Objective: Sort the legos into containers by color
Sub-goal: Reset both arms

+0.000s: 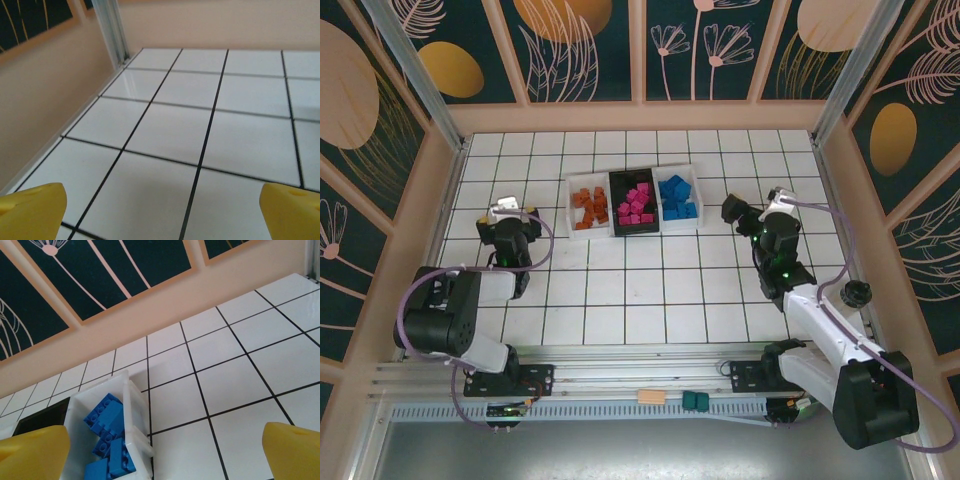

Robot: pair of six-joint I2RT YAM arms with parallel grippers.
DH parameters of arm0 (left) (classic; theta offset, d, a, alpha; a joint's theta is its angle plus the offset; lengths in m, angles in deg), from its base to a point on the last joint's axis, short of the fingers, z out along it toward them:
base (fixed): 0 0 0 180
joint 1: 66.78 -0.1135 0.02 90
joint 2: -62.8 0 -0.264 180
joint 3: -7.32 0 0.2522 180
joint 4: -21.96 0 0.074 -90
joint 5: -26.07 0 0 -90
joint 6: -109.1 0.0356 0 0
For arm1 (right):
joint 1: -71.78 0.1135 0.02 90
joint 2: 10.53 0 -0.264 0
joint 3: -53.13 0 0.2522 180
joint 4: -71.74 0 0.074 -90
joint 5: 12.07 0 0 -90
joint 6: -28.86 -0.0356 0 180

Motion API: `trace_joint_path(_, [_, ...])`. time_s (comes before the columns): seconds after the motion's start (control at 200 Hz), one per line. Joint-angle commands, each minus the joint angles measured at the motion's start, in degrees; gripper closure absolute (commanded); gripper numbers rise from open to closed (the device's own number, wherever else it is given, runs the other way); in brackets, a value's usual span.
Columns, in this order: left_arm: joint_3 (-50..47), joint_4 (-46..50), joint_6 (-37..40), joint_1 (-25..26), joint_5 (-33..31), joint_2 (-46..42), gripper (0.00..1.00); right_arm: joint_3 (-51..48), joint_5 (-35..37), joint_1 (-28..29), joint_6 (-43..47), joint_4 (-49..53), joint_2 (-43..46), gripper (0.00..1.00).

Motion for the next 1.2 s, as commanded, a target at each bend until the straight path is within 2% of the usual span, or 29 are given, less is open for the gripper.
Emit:
trace_joint_path(0.0, [-0.7,-6.6,-2.1,-1.9,3.8,-0.4,0.02,-4.0,-1.1,-0.5,1.6,-9.6,2.4,0.01])
trace_joint_path(0.14, [-2.7,-9.5,-2.1,-2.0,4.7,-0.9,0.01,-8.9,-1.1,-0.7,1.5,-17.8,3.8,0.01])
trace_joint_path(0.27, [-5.1,-12.7,-2.6,-3.0,7.4,-1.5,0.01,-8.4,-1.5,-0.9,2.7,-16.9,3.3,0.01])
trace_joint_path(0.325, [-8.6,-18.5,-3.1,-3.5,8.9,-1.3,0.01,-7.3,-1.2,-1.1,3.8,-14.9,2.8,0.01])
trace_joint_path(0.365, [-11.3,-29.6,-2.5,-3.6,6.7,2.1,0.01,-6.5,-1.0,-1.3,4.7,-13.9,2.4,0.01])
trace_joint_path(0.42, [-9.3,-19.6,-4.2,-3.7,6.7,-0.8,0.01,-5.9,-0.4,-1.6,5.8,-13.0,1.9,0.01])
trace_joint_path(0.47, [-10.7,-26.3,-3.5,-3.7,6.2,1.2,0.01,-5.6,0.1,-2.2,6.7,-12.7,1.7,0.01])
trace_joint_path(0.526, [-10.1,-22.5,-3.9,-3.7,6.4,-0.3,0.01,-5.7,0.4,-3.6,7.6,-13.4,1.3,0.01])
trace_joint_path(0.721, [-10.4,-23.4,-3.8,-3.7,6.2,-0.3,0.01,-5.5,-0.8,-12.1,12.4,-16.3,-1.6,0.01])
trace_joint_path(0.876, [-10.2,-23.3,-3.8,-3.8,6.0,0.0,0.01,-12.6,-2.2,-15.3,16.4,-32.2,-6.6,0.01])
trace_joint_path(1.076, [-10.4,-23.6,-3.7,-3.7,6.1,-0.1,0.01,-15.5,-6.7,-16.7,18.5,-49.0,-23.2,0.01])
trace_joint_path(1.191, [-10.3,-23.6,-3.8,-3.7,6.1,-0.1,0.01,-17.5,-9.0,-18.6,16.7,-59.7,-31.8,0.01])
